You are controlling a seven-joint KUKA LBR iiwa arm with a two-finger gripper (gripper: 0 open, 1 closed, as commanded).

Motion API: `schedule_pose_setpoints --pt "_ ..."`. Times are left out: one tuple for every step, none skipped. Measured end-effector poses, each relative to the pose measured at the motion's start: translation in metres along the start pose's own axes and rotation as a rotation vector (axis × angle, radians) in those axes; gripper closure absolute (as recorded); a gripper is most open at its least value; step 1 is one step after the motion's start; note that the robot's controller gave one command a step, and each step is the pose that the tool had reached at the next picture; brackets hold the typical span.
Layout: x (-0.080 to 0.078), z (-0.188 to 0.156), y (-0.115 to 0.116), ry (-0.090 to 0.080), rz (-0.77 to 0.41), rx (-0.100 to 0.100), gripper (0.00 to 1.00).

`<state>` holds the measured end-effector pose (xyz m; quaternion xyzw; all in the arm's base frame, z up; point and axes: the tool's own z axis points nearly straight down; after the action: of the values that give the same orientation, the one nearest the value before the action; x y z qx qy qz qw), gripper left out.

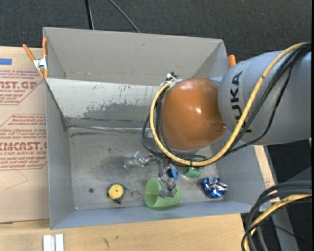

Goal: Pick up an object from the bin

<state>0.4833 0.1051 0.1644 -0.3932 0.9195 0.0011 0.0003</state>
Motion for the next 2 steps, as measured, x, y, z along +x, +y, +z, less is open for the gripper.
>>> schedule_pose_setpoints --pt "-0.0449 0.0912 0.0384 0.002 -0.031 -0.004 0.00" --pt "-0.0445 0.0867 0.0351 0.000 -0.026 0.000 1.00"
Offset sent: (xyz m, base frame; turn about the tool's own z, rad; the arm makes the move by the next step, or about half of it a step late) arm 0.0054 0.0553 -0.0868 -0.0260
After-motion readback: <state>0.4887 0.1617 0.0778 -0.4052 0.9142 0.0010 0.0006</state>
